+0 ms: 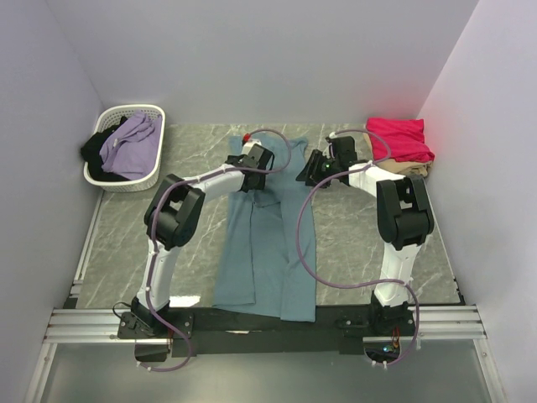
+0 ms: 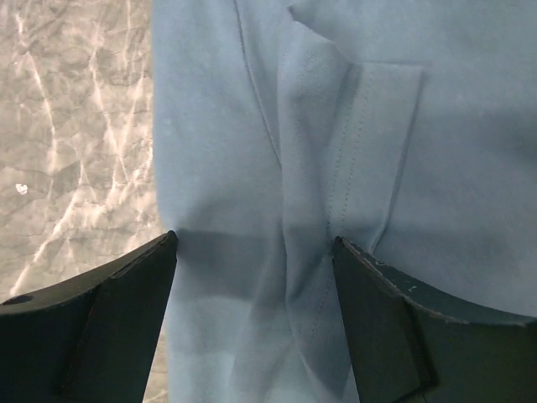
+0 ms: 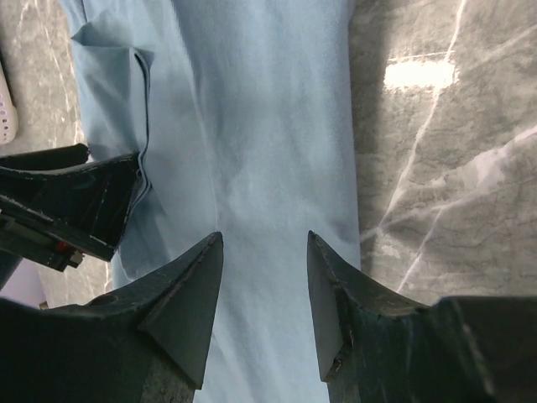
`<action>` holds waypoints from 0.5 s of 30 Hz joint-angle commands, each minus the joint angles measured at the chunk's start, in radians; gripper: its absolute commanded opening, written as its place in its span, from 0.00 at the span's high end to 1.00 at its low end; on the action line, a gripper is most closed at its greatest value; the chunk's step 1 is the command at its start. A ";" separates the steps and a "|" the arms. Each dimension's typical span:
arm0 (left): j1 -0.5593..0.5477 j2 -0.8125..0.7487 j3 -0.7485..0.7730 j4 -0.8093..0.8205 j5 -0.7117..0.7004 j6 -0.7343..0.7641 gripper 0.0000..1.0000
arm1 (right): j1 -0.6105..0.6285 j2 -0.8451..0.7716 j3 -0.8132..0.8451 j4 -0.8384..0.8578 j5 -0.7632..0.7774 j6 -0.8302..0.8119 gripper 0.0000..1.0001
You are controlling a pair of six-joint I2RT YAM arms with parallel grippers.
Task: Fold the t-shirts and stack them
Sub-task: Fold the tshirt
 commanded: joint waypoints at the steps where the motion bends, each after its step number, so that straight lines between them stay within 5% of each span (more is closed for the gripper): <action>1: -0.020 -0.094 -0.036 0.061 0.043 0.017 0.19 | 0.016 -0.009 0.013 0.022 -0.008 -0.006 0.48; 15: -0.037 -0.131 -0.034 0.090 0.062 0.045 0.22 | 0.024 0.001 0.015 0.017 -0.011 -0.011 0.48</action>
